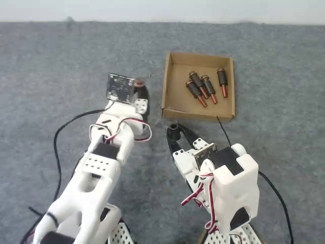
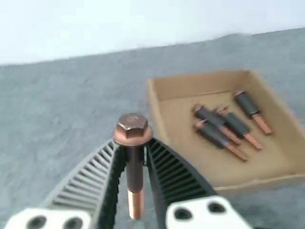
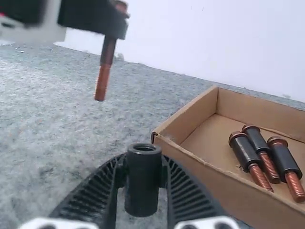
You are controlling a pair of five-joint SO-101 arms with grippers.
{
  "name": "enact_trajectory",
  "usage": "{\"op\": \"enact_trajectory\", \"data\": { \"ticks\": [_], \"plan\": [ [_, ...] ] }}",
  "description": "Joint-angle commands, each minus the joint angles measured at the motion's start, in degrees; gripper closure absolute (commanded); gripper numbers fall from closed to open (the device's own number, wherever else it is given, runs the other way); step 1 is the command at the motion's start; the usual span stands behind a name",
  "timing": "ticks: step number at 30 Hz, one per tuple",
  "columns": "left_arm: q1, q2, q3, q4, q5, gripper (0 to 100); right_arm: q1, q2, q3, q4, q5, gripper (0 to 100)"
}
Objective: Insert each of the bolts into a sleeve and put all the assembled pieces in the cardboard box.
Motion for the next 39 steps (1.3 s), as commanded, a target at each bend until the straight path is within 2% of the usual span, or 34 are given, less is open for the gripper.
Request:
{"op": "enact_trajectory", "data": {
  "ticks": [1,8,14,17,27,32,39],
  "plan": [
    [3.16,-6.51,-2.51,2.46,0.09,99,-0.04,0.04,1.05,-0.57,0.53,99.1],
    [8.09,-17.76,-0.84,9.85,0.7,99,-0.04,0.04,1.05,-0.57,0.53,99.1],
    [10.02,-25.85,0.75,16.09,12.66,99,-0.04,0.04,1.05,-0.57,0.53,99.1],
    [10.02,-28.13,0.84,17.32,14.95,99,-0.04,0.04,1.14,-0.57,0.53,99.1],
    [10.29,-26.55,1.89,16.35,14.95,99,-0.22,0.04,1.23,-0.57,0.53,99.1],
    [10.46,-23.12,1.98,10.46,15.03,99,-0.22,0.04,1.23,-0.57,0.53,99.1],
    [14.59,-16.26,1.89,5.54,14.95,99,-0.22,0.04,1.23,-0.57,0.53,99.1]
  ]
}}
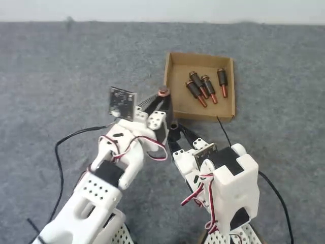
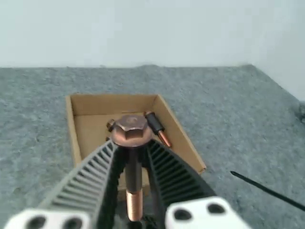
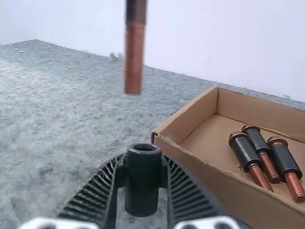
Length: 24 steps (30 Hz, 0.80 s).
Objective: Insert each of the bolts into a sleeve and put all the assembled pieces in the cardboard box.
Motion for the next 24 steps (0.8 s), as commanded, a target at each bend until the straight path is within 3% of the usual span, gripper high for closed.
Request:
{"op": "enact_trajectory", "data": {
  "ticks": [1,24],
  "plan": [
    [1.76,1.23,-1.1,-3.78,0.7,99,-0.22,0.04,1.23,-0.57,0.53,99.1],
    [0.88,2.46,4.0,-8.79,0.53,99,-0.22,0.04,1.23,-1.01,0.62,99.1]
  ]
}}
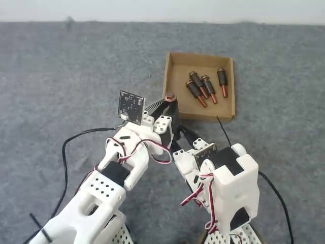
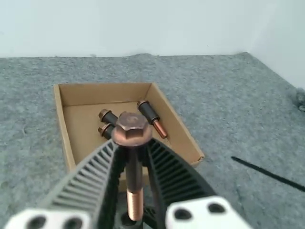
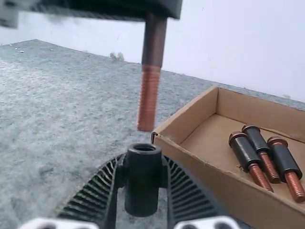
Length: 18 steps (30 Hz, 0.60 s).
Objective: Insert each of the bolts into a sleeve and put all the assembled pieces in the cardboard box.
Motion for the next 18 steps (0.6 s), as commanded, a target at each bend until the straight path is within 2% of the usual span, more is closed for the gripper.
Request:
{"op": "enact_trajectory", "data": {
  "ticks": [1,9,14,18],
  "plan": [
    [-0.18,-0.35,-0.48,-2.11,0.44,99,-0.22,0.04,1.23,-1.01,0.53,99.1],
    [-0.35,-0.35,-0.22,-2.29,0.44,99,-0.22,-0.13,1.32,-1.1,0.44,99.1],
    [-0.35,-0.26,1.1,-6.86,0.44,99,-0.22,-0.13,1.32,-1.1,0.44,99.1],
    [-0.35,-0.26,1.1,-6.59,0.44,99,-0.22,-0.13,1.32,-1.1,0.44,99.1]
  ]
}}
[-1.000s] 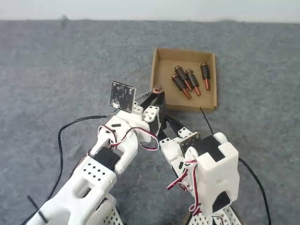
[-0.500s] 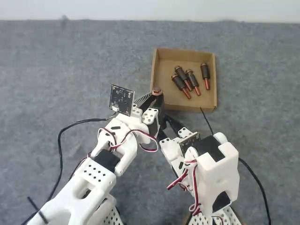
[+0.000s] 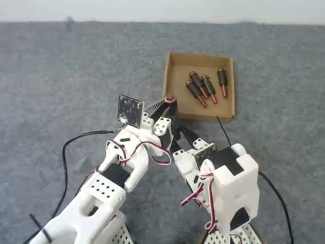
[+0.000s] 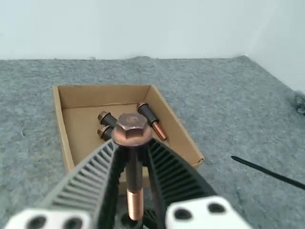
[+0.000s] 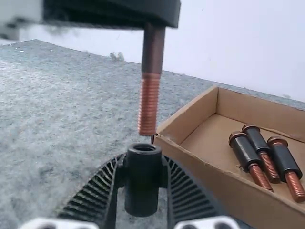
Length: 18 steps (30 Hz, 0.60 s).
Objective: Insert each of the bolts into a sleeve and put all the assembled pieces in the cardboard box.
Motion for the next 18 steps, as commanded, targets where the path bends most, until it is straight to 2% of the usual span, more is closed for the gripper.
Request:
{"op": "enact_trajectory", "data": {
  "ticks": [1,18],
  "plan": [
    [-0.35,-0.26,-1.01,-2.37,0.44,99,-0.22,-0.13,1.32,-1.1,0.44,99.1],
    [-1.49,-0.18,1.19,-2.73,0.44,99,-0.22,-0.4,1.41,-1.1,0.44,99.1]
  ]
}}
